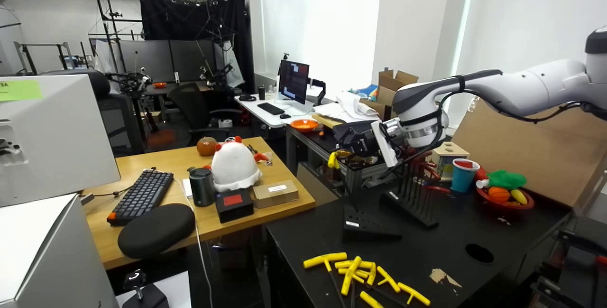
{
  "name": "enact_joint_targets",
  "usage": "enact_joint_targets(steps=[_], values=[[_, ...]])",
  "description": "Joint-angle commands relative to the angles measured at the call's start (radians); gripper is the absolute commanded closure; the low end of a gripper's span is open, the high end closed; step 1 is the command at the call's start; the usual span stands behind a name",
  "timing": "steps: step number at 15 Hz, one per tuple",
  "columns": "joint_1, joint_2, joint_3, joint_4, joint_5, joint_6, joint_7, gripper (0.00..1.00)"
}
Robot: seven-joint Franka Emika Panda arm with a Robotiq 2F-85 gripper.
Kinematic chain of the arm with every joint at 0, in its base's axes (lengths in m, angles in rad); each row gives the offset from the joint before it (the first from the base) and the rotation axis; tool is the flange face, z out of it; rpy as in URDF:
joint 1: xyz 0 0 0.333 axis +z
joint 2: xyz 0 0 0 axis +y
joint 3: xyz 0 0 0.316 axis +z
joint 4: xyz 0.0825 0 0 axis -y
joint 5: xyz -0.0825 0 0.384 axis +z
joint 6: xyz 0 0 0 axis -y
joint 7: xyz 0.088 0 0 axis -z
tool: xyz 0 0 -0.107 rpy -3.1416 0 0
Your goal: Put one of the yellow screwdrivers in the black panel
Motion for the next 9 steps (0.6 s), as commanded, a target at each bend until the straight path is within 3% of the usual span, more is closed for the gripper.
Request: enact_joint_targets(steps=[1, 9], values=[[0.055, 0.000, -0.014, 0.066, 0.097, -0.049, -0.056, 0.94], [0.108, 0.001, -0.006, 0.143, 0.262, -0.045, -0.236, 0.94]])
